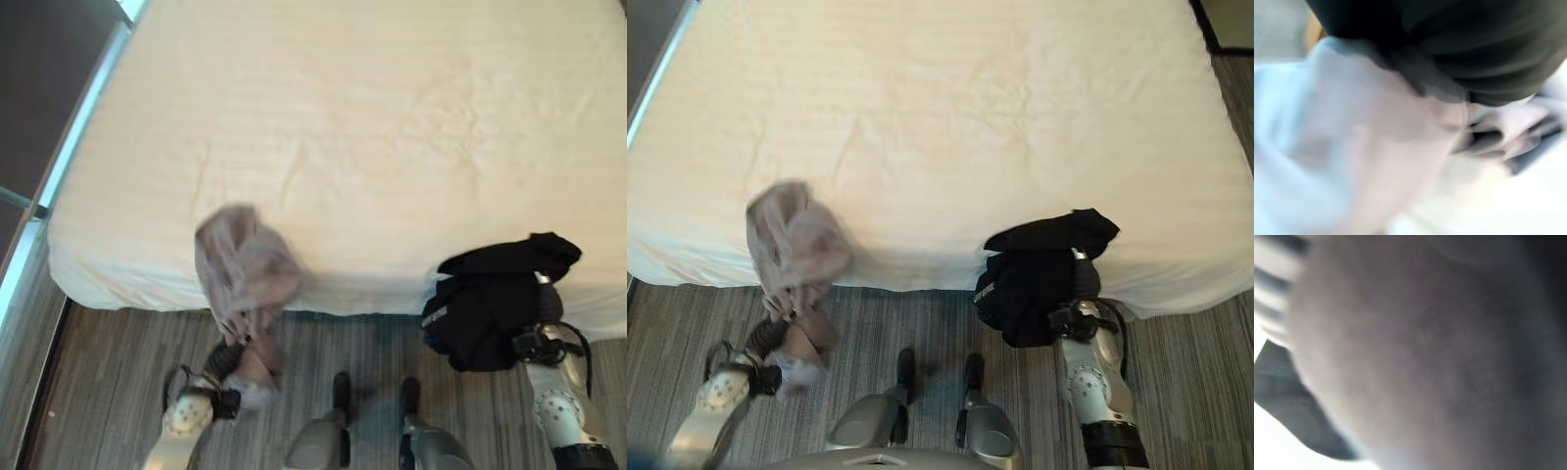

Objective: Pick up bed clothes into laundry basket.

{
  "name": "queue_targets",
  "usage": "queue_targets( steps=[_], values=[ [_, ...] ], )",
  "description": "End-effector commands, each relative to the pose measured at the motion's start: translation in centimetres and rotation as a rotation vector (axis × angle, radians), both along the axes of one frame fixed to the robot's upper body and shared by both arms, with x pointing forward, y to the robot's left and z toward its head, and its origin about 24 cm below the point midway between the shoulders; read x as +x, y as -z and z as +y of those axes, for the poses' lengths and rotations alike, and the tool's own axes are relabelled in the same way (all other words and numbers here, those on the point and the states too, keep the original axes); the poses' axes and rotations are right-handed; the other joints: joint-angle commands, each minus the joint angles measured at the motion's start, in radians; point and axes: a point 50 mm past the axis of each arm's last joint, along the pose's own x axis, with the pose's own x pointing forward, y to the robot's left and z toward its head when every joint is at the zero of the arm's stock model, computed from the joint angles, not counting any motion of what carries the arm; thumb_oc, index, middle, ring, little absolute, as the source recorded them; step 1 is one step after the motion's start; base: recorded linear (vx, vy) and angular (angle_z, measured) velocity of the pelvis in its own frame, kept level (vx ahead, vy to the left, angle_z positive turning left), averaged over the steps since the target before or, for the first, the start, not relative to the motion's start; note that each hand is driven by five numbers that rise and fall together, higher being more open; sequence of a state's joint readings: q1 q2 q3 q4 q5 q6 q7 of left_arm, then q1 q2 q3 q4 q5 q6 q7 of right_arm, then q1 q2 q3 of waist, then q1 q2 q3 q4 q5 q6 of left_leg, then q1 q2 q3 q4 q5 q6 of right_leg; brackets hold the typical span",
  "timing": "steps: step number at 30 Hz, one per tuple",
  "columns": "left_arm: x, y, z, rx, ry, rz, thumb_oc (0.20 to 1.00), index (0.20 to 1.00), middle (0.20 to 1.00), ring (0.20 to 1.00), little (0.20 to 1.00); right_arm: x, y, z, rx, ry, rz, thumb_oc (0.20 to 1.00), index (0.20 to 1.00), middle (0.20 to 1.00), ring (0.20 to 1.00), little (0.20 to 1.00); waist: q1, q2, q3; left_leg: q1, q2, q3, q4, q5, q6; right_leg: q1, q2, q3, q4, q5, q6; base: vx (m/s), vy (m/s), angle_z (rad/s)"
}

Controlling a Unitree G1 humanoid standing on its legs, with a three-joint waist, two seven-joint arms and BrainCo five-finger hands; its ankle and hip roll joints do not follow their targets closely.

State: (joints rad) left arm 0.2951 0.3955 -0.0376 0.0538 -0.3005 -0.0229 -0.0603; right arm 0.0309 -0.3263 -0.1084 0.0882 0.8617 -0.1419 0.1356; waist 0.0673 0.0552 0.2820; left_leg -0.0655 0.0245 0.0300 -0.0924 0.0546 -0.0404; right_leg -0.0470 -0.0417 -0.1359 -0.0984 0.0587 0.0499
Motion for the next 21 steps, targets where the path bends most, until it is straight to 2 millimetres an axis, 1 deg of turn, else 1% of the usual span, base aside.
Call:
queue_targets(
  steps=[1,2,3,5,6,7,9,14,15,20,21],
  values=[
    [4.3,-4.0,2.2,-0.081,-0.059,-0.227,0.2,0.2,0.2,0.2,0.2,-0.2,-0.9,0.4,-0.085,0.006,-0.054,0.2,0.2,0.2,0.2,0.2,-0.017,-0.061,-0.119,-0.016,0.016,-0.014,0.011,0.009,-0.015,0.034,-0.113,-0.036,0.092,-0.08,0.105,0.1,-0.058,0.16],
    [4.0,-3.8,1.7,-0.122,-0.065,-0.232,0.2,0.2,0.2,0.2,0.2,-0.4,-0.6,0.4,-0.1,0.006,-0.032,0.2,0.2,0.2,0.2,0.2,-0.016,-0.054,-0.132,0.001,0.013,-0.018,0.012,0.007,-0.015,0.057,-0.114,-0.041,0.089,-0.086,0.103,0.06,-0.079,0.06],
    [3.9,-4.5,1.4,-0.16,-0.093,-0.282,0.2,0.2,0.2,0.2,0.2,-0.6,-0.7,0.2,-0.187,0.013,-0.014,0.2,0.2,0.2,0.2,0.2,-0.014,-0.047,-0.159,0.025,0.01,-0.023,0.014,0.005,-0.016,0.089,-0.118,-0.048,0.084,-0.093,0.099,0.06,-0.075,0.06],
    [3.9,-4.7,1.0,-0.212,-0.138,-0.317,0.2,0.2,0.2,0.2,0.2,-0.9,-1.0,0.3,-0.215,0.007,-0.014,0.2,0.2,0.2,0.2,0.2,-0.014,-0.042,-0.184,0.044,0.005,-0.029,0.015,0.003,-0.017,0.119,-0.12,-0.054,0.077,-0.101,0.095,0.04,-0.094,0.12],
    [4.2,-4.8,0.3,-0.294,-0.172,-0.348,0.2,0.2,0.2,0.2,0.2,-1.1,-1.0,0.6,-0.245,0.008,-0.017,0.2,0.2,0.2,0.2,0.2,-0.015,-0.037,-0.206,0.061,0.003,-0.037,0.017,0.002,-0.018,0.141,-0.121,-0.061,0.077,-0.108,0.091,0.06,-0.103,0.11],
    [4.2,-4.7,-0.2,-0.294,-0.16,-0.348,0.2,0.2,0.2,0.2,0.2,-1.4,-0.6,0.5,-0.271,0.02,0.007,0.2,0.2,0.2,0.2,0.2,-0.019,-0.033,-0.22,0.075,0.002,-0.04,0.017,-0.001,-0.019,0.161,-0.12,-0.065,0.077,-0.116,0.086,0.05,-0.102,0.2],
    [3.9,-4.6,-0.2,-0.25,-0.144,-0.338,0.2,0.2,0.2,0.2,0.2,-1.7,0.0,0.3,-0.267,0.032,0.038,0.2,0.2,0.2,0.2,0.2,-0.022,-0.029,-0.231,0.09,0.001,-0.045,0.018,-0.003,-0.019,0.179,-0.118,-0.071,0.076,-0.121,0.083,0.02,-0.065,0.21],
    [3.0,-4.0,0.9,-0.237,-0.194,-0.316,0.2,0.2,0.2,0.2,0.2,-2.2,0.6,0.1,-0.245,0.042,0.068,0.2,0.2,0.2,0.2,0.2,-0.02,-0.029,-0.244,0.116,0.007,-0.048,0.02,-0.009,-0.016,0.201,-0.109,-0.073,0.072,-0.126,0.077,-0.01,-0.047,0.01],
    [2.3,-8.2,5.4,0.161,-0.359,-0.448,0.2,0.2,0.2,0.2,0.2,-2.1,-2.0,-3.6,-0.415,0.303,0.053,0.2,0.2,0.2,0.2,0.2,-0.096,-0.074,-0.217,0.114,0.042,0.108,0.011,-0.046,-0.016,0.096,-0.08,-0.027,0.033,-0.049,0.086,-0.04,-0.026,0.0],
    [2.9,-8.4,5.4,0.159,-0.365,-0.459,0.2,0.2,0.2,0.2,0.2,-1.7,-2.8,-3.6,-0.426,0.314,0.019,0.2,0.2,0.2,0.2,0.2,-0.114,-0.068,-0.198,0.123,0.049,0.113,0.013,-0.047,-0.017,0.08,-0.084,-0.003,0.08,-0.062,0.082,0.0,-0.015,-0.27],
    [3.3,-8.9,5.5,0.173,-0.36,-0.478,0.2,0.2,0.2,0.2,0.2,-1.8,-3.0,-3.9,-0.43,0.323,0.013,0.2,0.2,0.2,0.2,0.2,-0.117,-0.067,-0.193,0.125,0.052,0.119,0.017,-0.047,-0.019,0.076,-0.084,0.005,0.087,-0.065,0.081,0.0,-0.033,-0.17]
  ],
)
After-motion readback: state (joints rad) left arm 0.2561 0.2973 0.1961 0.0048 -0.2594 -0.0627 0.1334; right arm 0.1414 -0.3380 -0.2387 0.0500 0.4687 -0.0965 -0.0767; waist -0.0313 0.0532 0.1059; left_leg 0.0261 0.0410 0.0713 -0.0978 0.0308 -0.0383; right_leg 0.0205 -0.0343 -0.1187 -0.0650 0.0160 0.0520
